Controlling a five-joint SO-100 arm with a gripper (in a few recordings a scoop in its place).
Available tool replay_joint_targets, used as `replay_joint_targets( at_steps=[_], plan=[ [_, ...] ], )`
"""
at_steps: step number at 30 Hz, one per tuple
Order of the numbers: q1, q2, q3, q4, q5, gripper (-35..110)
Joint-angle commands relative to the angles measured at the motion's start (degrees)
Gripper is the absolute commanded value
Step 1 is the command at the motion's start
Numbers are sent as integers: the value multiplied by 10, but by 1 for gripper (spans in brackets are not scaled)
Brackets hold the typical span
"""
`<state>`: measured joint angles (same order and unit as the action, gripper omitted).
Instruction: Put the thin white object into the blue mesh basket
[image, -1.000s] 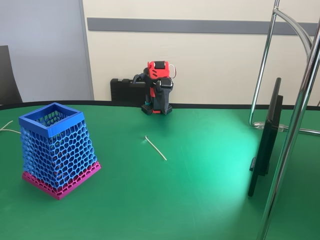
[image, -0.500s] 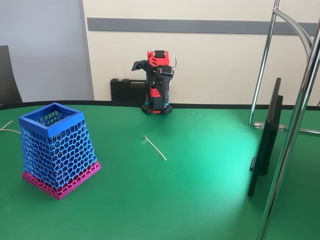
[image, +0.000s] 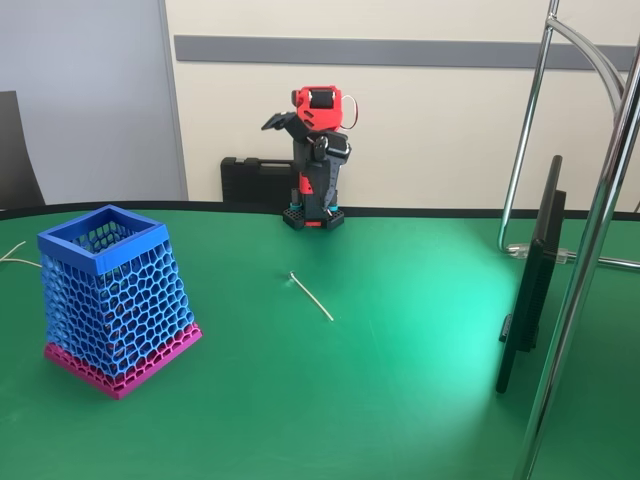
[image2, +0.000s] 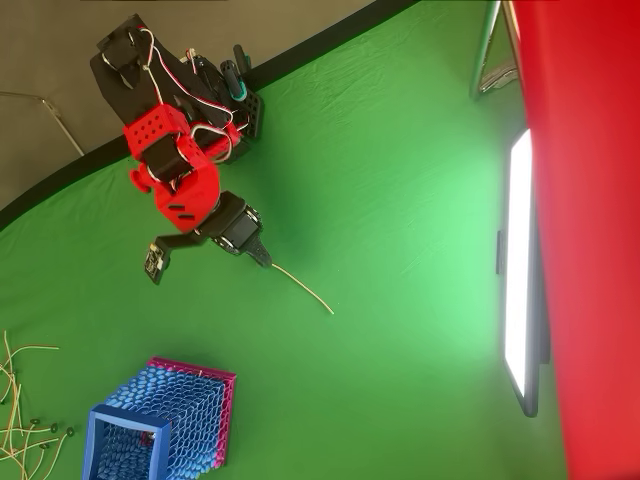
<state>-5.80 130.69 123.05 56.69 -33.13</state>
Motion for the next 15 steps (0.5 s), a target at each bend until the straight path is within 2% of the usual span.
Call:
replay_joint_targets(
  at_steps=[1,10,15],
  plan=[
    [14,-68,-69,-8,-76,1],
    [54,-237,-220,35,-245,1],
    [75,-306,-289,105,-337,1]
  ],
)
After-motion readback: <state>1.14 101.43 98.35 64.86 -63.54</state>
